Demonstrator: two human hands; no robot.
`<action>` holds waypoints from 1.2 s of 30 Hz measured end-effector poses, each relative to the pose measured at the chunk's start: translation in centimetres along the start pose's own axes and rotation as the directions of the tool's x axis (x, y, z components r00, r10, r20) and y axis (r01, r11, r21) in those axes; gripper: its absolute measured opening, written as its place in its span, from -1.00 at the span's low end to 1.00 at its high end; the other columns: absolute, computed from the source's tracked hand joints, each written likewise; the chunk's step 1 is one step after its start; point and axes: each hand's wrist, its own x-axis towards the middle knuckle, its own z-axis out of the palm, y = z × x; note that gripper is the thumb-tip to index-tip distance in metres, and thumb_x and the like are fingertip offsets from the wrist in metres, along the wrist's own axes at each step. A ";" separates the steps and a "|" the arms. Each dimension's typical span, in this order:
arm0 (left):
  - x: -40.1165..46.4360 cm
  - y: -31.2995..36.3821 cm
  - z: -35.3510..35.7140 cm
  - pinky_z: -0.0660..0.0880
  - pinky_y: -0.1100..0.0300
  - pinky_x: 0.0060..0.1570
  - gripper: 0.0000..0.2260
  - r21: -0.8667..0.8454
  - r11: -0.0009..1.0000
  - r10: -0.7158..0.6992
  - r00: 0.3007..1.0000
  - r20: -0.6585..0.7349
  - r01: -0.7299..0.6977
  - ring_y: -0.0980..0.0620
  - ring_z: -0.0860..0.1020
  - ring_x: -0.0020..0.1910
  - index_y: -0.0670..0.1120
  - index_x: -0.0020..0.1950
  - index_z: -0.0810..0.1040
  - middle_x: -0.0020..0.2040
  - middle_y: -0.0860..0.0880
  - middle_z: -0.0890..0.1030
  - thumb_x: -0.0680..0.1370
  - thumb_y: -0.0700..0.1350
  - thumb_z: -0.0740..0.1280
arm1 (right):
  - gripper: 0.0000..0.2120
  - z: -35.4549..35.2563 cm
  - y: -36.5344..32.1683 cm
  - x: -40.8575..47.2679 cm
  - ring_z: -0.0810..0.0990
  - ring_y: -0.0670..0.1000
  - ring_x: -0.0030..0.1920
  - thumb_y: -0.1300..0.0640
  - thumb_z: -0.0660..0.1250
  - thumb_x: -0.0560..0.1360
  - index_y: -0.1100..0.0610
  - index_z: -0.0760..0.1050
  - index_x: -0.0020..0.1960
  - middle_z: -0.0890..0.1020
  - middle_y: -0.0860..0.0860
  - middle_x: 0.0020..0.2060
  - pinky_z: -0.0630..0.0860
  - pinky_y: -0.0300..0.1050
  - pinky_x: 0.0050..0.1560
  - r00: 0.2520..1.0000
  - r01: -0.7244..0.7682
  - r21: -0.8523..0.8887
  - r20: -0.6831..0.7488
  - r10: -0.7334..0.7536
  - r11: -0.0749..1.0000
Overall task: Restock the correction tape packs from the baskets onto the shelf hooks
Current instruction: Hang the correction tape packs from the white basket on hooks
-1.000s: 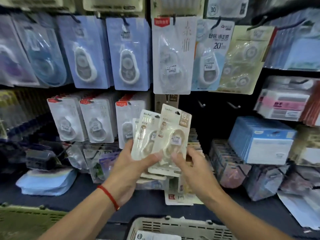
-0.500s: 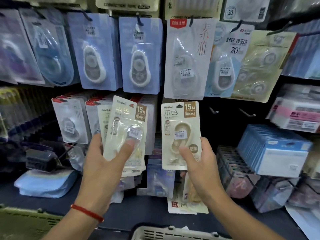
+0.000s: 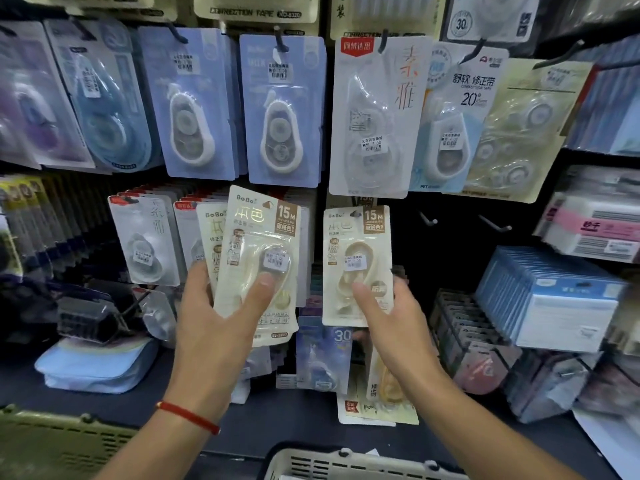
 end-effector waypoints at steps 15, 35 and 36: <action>-0.8 -2.1 2.0 0.68 0.17 0.00 -0.44 0.029 0.997 -0.077 0.975 0.209 0.073 0.14 0.71 0.13 0.12 0.29 0.51 0.17 0.13 0.72 0.39 0.19 0.64 | -0.72 1.0 -0.2 -1.1 0.75 -0.02 0.04 -0.18 0.44 0.50 -0.09 0.60 0.14 0.76 -0.05 0.01 0.69 -0.10 -0.01 0.983 0.072 0.199 0.154 -0.103 0.977; -0.3 -1.7 1.1 0.58 0.38 -0.14 -0.58 0.126 0.987 0.110 0.991 -0.077 -0.100 0.27 0.64 0.05 0.15 0.24 0.32 0.14 0.16 0.64 0.59 -0.26 0.41 | -0.79 -0.2 -1.0 -0.2 0.70 -0.19 -0.23 -0.16 0.36 0.62 -0.08 0.50 0.17 0.76 -0.11 -0.16 0.51 -0.36 -0.31 0.990 0.098 0.123 -0.111 -0.085 0.988; -0.3 -1.6 1.1 0.59 0.36 -0.13 -0.58 0.119 0.986 0.128 0.990 -0.066 -0.119 0.27 0.64 0.07 0.19 0.22 0.33 0.11 0.20 0.66 0.58 -0.24 0.41 | -0.73 -0.5 -0.8 0.0 0.70 -0.19 -0.16 -0.19 0.36 0.62 -0.08 0.49 0.22 0.76 -0.12 -0.10 0.53 -0.33 -0.25 0.993 0.077 0.082 -0.094 -0.069 0.994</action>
